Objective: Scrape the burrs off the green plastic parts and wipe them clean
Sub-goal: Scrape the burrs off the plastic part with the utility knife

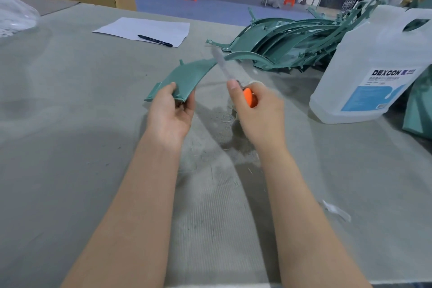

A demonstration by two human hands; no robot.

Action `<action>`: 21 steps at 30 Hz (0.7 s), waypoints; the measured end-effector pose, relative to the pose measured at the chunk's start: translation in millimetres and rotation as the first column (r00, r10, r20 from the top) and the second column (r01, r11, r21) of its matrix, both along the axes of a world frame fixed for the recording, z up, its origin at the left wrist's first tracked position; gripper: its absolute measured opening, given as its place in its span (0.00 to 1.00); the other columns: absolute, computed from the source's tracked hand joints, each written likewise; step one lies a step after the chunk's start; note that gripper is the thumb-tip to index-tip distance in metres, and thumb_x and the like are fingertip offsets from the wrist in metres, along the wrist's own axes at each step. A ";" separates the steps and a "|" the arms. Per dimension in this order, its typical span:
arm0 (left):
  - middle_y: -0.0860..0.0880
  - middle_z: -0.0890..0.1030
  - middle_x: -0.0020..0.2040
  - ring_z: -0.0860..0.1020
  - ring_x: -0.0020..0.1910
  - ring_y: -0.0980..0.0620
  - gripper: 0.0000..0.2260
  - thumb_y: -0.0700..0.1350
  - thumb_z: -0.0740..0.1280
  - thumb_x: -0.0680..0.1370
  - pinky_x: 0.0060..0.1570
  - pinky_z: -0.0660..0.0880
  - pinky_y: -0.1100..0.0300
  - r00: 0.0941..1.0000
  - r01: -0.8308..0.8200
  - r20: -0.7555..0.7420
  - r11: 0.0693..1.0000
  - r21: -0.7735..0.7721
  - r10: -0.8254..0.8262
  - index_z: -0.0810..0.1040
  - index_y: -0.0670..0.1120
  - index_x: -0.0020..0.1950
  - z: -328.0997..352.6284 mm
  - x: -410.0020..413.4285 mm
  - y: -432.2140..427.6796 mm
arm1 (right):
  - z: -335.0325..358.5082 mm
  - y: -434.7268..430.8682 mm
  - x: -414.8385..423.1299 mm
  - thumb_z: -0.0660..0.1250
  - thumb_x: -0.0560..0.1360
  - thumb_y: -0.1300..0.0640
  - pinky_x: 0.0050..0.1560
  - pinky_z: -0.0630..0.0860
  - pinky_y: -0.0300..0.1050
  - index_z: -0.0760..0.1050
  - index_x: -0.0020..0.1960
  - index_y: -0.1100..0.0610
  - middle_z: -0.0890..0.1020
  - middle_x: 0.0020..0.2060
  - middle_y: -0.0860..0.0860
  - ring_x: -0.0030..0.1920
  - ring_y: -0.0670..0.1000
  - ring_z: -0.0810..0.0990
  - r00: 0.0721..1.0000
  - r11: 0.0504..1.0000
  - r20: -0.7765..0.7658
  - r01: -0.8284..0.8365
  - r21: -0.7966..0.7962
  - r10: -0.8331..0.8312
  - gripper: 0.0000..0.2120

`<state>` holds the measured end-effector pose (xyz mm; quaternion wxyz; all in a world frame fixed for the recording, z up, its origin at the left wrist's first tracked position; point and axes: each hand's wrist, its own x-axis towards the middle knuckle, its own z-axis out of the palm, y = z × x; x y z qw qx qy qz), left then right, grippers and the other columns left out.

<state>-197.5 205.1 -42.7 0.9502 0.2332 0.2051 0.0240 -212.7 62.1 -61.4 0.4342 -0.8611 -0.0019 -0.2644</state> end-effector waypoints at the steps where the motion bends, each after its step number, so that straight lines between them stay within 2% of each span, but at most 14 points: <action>1: 0.42 0.78 0.45 0.78 0.44 0.47 0.05 0.37 0.61 0.81 0.24 0.75 0.66 1.000 -0.004 0.000 1.000 -0.007 0.004 0.73 0.39 0.45 0.2 -0.1 -0.1 | -0.6 5.5 -1.9 0.62 0.75 0.35 0.36 0.65 0.46 0.66 0.31 0.52 0.68 0.28 0.45 0.34 0.45 0.70 1.000 0.999 0.005 -0.023 -0.027 0.023 0.24; 3: 0.42 0.78 0.44 0.78 0.47 0.47 0.05 0.37 0.61 0.81 0.24 0.75 0.67 1.000 -0.011 -0.001 1.000 -0.004 0.011 0.73 0.39 0.46 0.2 -0.1 -0.2 | -2.4 13.7 -3.8 0.62 0.74 0.34 0.34 0.64 0.45 0.65 0.31 0.53 0.67 0.26 0.44 0.33 0.42 0.70 0.998 0.994 -0.017 -0.057 -0.092 0.056 0.25; 5: 0.43 0.78 0.43 0.78 0.45 0.48 0.05 0.38 0.61 0.81 0.25 0.75 0.67 1.000 -0.017 0.008 1.000 0.009 0.017 0.74 0.40 0.46 0.5 -0.5 -0.3 | -4.5 17.0 -3.7 0.62 0.75 0.35 0.33 0.62 0.46 0.63 0.30 0.52 0.66 0.25 0.46 0.30 0.45 0.68 0.996 0.988 -0.049 -0.087 -0.124 0.081 0.25; 10: 0.44 0.79 0.44 0.78 0.49 0.47 0.05 0.37 0.61 0.81 0.27 0.77 0.67 0.999 -0.019 0.026 0.998 0.061 0.018 0.75 0.40 0.47 0.0 -0.4 -2.4 | -5.8 15.6 -2.3 0.62 0.75 0.35 0.34 0.63 0.45 0.63 0.30 0.52 0.66 0.24 0.46 0.28 0.47 0.66 0.997 0.993 -0.058 -0.057 -0.104 0.051 0.25; 16: 0.43 0.80 0.44 0.79 0.45 0.48 0.04 0.37 0.62 0.80 0.28 0.77 0.67 0.999 0.004 0.036 0.999 0.054 -0.006 0.75 0.40 0.47 0.6 -0.9 -4.0 | -5.0 15.2 -2.1 0.61 0.76 0.34 0.35 0.63 0.47 0.62 0.30 0.50 0.66 0.25 0.46 0.33 0.49 0.67 0.999 0.993 -0.035 -0.003 -0.121 -0.002 0.25; 21: 0.43 0.79 0.43 0.78 0.42 0.50 0.04 0.37 0.62 0.80 0.28 0.77 0.67 0.999 0.021 0.034 0.998 0.060 -0.023 0.75 0.40 0.46 1.0 -1.2 -4.9 | -5.6 14.0 -1.8 0.59 0.76 0.33 0.33 0.60 0.44 0.64 0.31 0.50 0.68 0.26 0.45 0.34 0.38 0.65 0.999 0.989 -0.038 0.032 -0.142 -0.038 0.24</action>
